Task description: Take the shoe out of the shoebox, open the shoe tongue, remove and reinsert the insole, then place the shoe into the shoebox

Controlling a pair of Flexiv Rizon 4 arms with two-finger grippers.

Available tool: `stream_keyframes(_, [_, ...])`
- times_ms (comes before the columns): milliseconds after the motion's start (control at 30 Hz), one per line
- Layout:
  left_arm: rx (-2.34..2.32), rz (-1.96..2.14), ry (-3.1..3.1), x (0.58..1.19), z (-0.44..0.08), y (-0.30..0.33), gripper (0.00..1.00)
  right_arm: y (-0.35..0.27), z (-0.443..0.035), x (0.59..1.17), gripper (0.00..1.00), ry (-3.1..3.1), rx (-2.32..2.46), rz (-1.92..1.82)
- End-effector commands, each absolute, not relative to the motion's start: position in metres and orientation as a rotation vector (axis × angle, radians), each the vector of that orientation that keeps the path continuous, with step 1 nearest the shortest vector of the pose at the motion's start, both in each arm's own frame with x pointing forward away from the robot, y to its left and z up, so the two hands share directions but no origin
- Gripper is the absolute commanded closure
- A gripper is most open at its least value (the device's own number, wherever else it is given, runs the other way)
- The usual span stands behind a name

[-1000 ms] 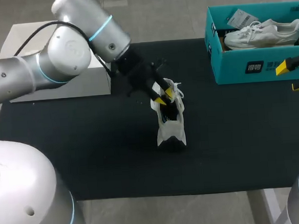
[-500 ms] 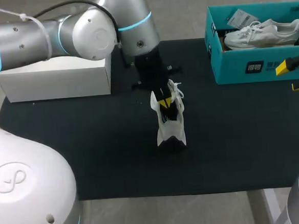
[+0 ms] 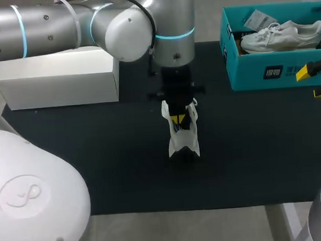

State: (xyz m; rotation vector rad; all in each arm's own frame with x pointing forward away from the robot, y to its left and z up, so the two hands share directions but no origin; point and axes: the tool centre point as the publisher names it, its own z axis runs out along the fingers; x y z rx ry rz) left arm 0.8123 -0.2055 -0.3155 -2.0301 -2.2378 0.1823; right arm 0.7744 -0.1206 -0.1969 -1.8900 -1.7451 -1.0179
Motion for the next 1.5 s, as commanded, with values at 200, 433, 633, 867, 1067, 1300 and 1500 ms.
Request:
stream_keyframes(200, [-1.99,0.187,-2.216,0.814,-0.337,-0.198,1.0,-0.121,-0.197,0.774,0.0,-1.745,-1.893,-1.016])
stream_keyframes(433, [-1.974,0.139,-2.229,0.821,-0.352,-0.206,1.0,-0.121,-0.197,0.774,0.0,-1.745,-1.893,-1.016])
stream_keyframes(633, [-1.987,0.134,-2.235,0.824,-0.352,-0.211,1.0,-0.121,-0.197,0.774,0.0,-1.745,-1.893,-1.016])
stream_keyframes(867, [-1.971,0.127,-2.233,0.828,-0.359,-0.21,1.0,-0.121,-0.197,0.774,0.0,-1.745,-1.893,-1.016])
stream_keyframes(1067, [-1.945,0.119,-2.216,0.825,-0.372,-0.208,1.0,-0.121,-0.197,0.774,0.0,-1.745,-1.893,-1.016])
stream_keyframes(1300, [-1.906,0.114,-2.2,0.818,-0.395,-0.212,1.0,-0.121,-0.197,0.774,0.0,-1.745,-1.893,-1.016])
stream_keyframes(1500, [-1.888,0.099,-2.195,0.817,-0.408,-0.214,1.0,-0.121,-0.197,0.774,0.0,-1.745,-1.893,-1.016])
